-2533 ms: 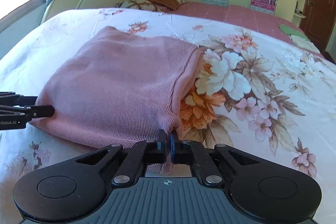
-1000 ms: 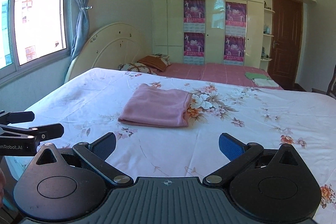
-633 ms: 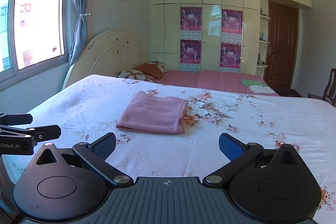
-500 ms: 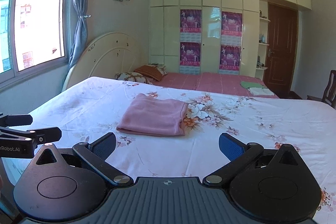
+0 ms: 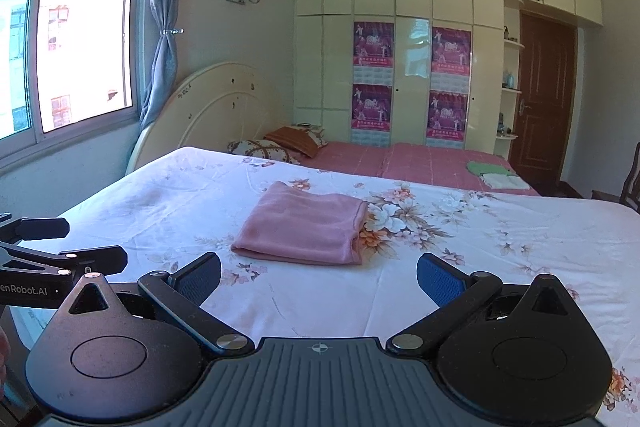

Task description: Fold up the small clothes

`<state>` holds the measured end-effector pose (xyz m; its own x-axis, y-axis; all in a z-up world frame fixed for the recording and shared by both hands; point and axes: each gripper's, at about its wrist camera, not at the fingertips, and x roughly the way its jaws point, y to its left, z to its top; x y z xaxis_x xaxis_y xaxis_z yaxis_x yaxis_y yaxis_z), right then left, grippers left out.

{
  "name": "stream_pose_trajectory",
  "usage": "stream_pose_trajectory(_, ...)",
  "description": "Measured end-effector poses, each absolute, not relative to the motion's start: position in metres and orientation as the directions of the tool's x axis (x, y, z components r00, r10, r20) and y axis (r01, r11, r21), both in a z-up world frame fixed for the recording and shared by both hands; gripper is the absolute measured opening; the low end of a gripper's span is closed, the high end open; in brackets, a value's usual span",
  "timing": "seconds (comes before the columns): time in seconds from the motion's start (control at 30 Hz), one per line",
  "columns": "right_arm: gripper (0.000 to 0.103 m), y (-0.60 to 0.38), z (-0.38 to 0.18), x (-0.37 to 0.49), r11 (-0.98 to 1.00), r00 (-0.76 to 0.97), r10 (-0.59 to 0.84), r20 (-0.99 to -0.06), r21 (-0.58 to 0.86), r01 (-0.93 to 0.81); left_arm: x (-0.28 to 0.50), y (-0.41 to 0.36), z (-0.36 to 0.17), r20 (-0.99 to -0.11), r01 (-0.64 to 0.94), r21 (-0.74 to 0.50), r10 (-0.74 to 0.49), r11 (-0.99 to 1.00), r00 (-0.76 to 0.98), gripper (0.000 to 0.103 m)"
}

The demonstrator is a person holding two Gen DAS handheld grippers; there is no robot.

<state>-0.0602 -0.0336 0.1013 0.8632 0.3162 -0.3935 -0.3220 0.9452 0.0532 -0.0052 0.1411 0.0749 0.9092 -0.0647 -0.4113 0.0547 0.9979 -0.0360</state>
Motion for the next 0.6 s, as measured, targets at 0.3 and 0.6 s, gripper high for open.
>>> stream_pose_trajectory(0.3, 0.103, -0.042, 0.099, -0.06, 0.95, 0.867, 0.304, -0.394, 0.06, -0.306, -0.002, 0.134, 0.076, -0.411, 0.066, -0.025, -0.07, 0.998, 0.909, 0.102)
stream_pose_trajectory(0.6, 0.103, -0.048, 0.097, -0.06, 0.951, 0.865, 0.302, -0.4, 0.066, -0.301, -0.003, 0.133, 0.076, -0.409, 0.067, -0.025, -0.072, 0.997, 0.91, 0.102)
